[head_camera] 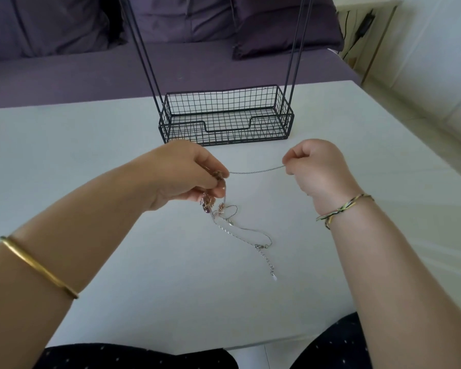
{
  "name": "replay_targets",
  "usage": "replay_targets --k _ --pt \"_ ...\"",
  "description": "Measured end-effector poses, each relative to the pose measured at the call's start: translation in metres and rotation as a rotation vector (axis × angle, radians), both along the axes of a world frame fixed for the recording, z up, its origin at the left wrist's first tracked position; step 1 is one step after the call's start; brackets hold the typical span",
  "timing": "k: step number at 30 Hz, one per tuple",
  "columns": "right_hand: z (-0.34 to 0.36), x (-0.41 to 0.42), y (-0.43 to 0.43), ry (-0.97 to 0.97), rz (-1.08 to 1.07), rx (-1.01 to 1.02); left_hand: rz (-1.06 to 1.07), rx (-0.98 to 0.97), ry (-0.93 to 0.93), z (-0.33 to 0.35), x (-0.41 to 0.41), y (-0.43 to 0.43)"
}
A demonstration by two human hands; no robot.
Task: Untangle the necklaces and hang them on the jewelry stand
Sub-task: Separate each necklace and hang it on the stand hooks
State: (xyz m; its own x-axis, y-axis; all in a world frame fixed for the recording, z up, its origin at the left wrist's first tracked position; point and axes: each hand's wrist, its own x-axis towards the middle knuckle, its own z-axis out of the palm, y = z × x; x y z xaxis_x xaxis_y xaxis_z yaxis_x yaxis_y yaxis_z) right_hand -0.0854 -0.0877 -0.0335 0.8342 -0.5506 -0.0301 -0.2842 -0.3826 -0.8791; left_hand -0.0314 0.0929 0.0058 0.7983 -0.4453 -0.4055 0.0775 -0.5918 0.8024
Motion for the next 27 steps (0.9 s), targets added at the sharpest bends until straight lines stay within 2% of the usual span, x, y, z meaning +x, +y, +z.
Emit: replay_targets --k 7,11,13,16,17,27 --pt "-0.009 0.005 0.0 -0.011 -0.011 -0.068 -0.018 -0.046 0.042 0.004 -0.004 -0.002" --pt "-0.006 0.002 0.007 0.008 0.085 -0.138 0.002 -0.076 0.042 0.004 -0.006 -0.003" --pt "0.0 0.0 0.014 -0.006 0.171 -0.056 0.025 -0.094 0.045 0.004 -0.006 -0.004" --pt "0.011 -0.005 0.025 0.016 0.314 0.248 0.055 -0.119 0.038 0.003 -0.006 -0.005" --pt "0.012 -0.006 0.027 0.036 0.353 0.289 0.059 -0.119 0.031 0.002 -0.006 -0.005" --pt "0.013 -0.006 0.033 0.099 0.432 0.323 0.081 -0.153 0.017 0.002 -0.006 -0.007"
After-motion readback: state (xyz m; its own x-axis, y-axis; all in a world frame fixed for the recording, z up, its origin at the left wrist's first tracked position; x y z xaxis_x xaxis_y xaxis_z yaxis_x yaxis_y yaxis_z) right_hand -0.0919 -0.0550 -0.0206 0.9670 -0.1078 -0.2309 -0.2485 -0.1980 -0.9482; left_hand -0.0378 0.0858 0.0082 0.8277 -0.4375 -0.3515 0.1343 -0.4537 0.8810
